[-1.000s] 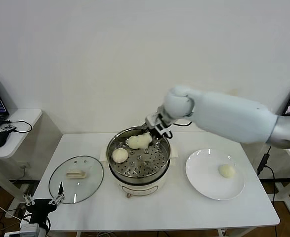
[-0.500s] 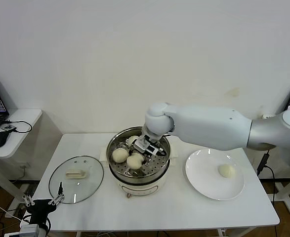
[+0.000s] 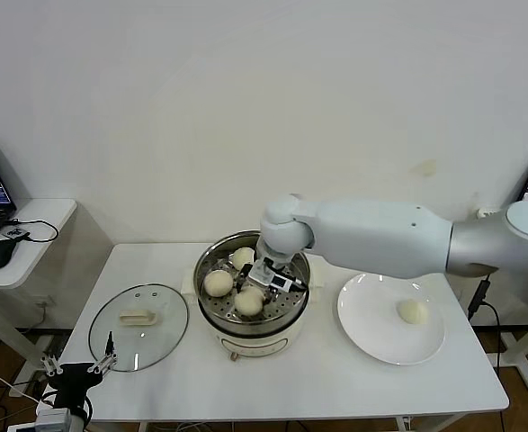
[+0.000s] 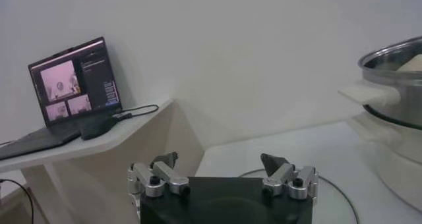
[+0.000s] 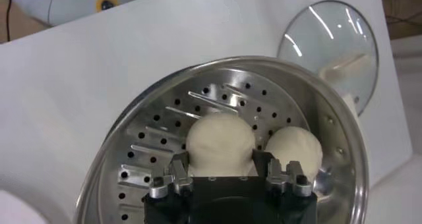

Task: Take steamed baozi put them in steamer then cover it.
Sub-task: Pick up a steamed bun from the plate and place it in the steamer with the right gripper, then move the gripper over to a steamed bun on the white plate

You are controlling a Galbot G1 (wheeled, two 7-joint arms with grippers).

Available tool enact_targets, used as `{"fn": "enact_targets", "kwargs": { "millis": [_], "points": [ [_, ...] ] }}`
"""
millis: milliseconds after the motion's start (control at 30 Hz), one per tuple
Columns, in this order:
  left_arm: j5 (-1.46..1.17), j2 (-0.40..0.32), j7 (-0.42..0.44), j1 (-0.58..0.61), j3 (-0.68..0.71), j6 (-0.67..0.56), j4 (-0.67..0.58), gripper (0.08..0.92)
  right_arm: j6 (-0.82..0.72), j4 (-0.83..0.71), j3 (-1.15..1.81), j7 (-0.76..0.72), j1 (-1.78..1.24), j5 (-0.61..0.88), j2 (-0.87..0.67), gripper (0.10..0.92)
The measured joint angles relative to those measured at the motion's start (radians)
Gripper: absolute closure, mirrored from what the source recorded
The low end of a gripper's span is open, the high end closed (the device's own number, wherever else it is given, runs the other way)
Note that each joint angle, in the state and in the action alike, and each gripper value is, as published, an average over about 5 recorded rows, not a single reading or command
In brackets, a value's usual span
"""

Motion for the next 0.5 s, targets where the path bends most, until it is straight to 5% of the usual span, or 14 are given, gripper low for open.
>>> {"fn": "enact_targets", "kwargs": {
  "millis": [167, 500],
  "points": [
    [-0.001, 0.000, 0.000, 0.001, -0.001, 0.000, -0.002, 0.177, 0.005, 0.007, 0.008, -0.006, 0.016, -0.001, -0.015, 0.211],
    [-0.002, 0.008, 0.000, -0.001, -0.005, -0.002, -0.004, 0.177, -0.063, 0.023, 0.055, -0.030, 0.063, 0.058, -0.121, 0.202]
  ]
}}
